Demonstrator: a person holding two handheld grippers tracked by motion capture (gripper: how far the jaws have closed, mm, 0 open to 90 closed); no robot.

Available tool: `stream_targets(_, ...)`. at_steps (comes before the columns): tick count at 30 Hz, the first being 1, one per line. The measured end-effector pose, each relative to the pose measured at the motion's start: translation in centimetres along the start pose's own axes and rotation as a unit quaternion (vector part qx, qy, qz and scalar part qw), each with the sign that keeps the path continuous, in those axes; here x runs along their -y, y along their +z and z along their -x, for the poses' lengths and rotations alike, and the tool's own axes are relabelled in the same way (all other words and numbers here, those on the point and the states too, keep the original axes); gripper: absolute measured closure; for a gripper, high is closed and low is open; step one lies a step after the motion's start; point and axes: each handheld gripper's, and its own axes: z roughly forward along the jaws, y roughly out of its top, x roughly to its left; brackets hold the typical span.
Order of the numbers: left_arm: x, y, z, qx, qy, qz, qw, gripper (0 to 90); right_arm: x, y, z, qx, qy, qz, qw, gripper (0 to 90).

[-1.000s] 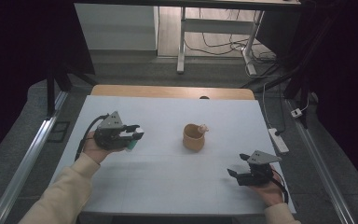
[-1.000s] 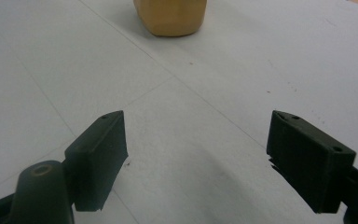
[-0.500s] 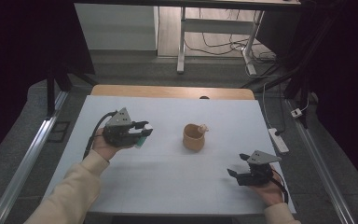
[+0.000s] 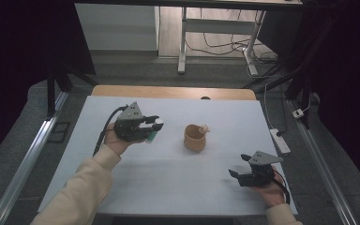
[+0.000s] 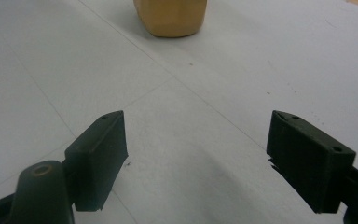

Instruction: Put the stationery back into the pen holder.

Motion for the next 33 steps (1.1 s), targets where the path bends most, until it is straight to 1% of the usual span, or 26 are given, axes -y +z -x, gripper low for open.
stream_targets(9, -1.0, 1.5, 0.1, 0.006, 0.002, -0.001, 1.0000, 64.3, 0.0, 0.0, 0.0, 0.000, 0.000, -0.003, 1.0000, 19.9)
stream_targets(22, -2.2, 2.9, 0.2, 0.010, 0.005, 0.000, 0.9999, 64.2, 0.0, 0.0, 0.0, 0.000, 0.000, -0.003, 1.0000, 20.1)
stream_targets(25, -2.3, 3.3, 0.3, 0.012, 0.004, 0.004, 0.9999, 64.2, 0.0, 0.0, 0.0, 0.002, -0.001, -0.003, 1.0000, 20.2)
stream_targets(33, -3.0, 4.5, 0.4, 0.016, 0.003, 0.003, 0.9999, 64.2, 0.0, 0.1, 0.0, 0.001, -0.001, -0.004, 1.0000, 20.2)
